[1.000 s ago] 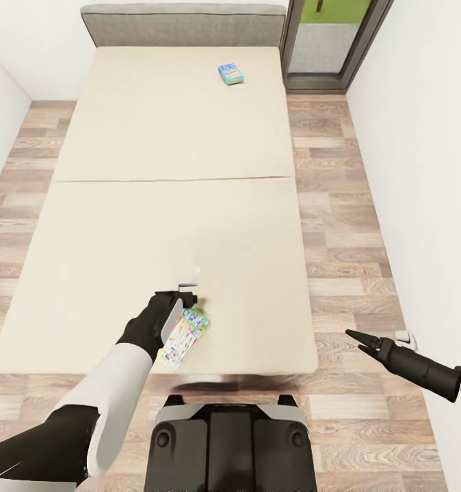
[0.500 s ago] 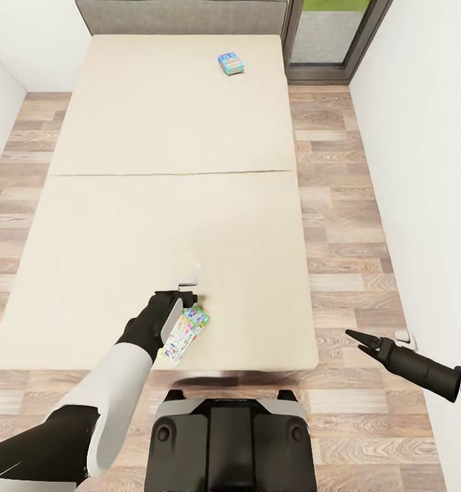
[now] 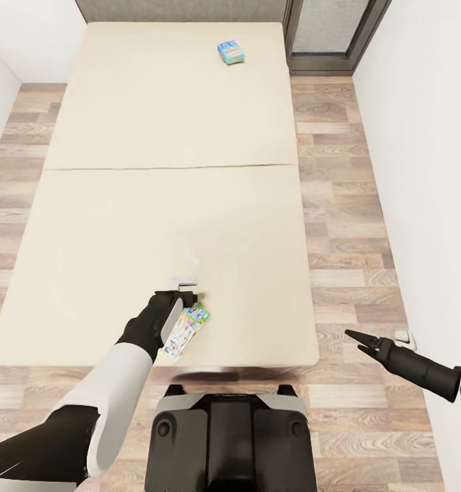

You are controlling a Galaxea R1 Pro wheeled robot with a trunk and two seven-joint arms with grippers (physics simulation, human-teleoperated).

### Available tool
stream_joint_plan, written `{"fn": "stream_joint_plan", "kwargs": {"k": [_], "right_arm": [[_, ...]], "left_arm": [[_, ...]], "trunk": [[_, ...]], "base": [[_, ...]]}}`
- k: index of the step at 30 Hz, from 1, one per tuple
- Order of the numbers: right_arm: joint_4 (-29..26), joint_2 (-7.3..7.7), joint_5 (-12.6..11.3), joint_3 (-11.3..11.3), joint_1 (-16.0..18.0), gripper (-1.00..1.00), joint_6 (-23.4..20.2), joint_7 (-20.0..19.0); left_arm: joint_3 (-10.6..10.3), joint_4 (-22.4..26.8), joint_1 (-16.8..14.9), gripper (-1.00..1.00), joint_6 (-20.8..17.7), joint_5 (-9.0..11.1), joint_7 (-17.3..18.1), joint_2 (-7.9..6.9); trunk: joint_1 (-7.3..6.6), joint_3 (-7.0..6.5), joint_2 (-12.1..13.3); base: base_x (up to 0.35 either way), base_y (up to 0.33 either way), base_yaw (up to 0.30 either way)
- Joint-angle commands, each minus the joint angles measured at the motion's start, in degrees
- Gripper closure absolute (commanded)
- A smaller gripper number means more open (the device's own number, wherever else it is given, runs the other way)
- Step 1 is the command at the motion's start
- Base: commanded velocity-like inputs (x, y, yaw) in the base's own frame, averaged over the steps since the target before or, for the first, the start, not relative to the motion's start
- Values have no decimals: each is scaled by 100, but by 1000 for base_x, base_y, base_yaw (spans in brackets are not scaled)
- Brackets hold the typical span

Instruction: Put all the toys in the child's room - the three board games (two on the bed and one on the table), the two jigsaw puzzles on the table, and the tennis ball on the table - inside the toy box on the table in the child's room.

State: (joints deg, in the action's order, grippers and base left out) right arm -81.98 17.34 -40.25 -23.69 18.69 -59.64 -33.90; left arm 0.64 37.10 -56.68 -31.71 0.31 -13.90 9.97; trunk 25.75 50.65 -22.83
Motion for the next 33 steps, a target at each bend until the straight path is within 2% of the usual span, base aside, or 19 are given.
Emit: {"fn": "stream_joint_plan", "kwargs": {"k": [1, 26, 33], "right_arm": [[5, 1, 34, -10, 4, -100, -26, -42], [15, -2, 69, -19, 4, -100, -15, -28], [15, -2, 68, -21, 4, -100, -17, -28]], "left_arm": [[6, 9, -1, -100, -28, 4, -17, 3], [6, 196, -1, -100, -54, -2, -7, 3], [6, 199, -1, -100, -53, -4, -7, 3]], "trunk": [[3, 12, -9], [3, 31, -9], [3, 31, -9]], "base": [[0, 0, 0], [-2, 0, 0], [-160, 0, 0]]}}
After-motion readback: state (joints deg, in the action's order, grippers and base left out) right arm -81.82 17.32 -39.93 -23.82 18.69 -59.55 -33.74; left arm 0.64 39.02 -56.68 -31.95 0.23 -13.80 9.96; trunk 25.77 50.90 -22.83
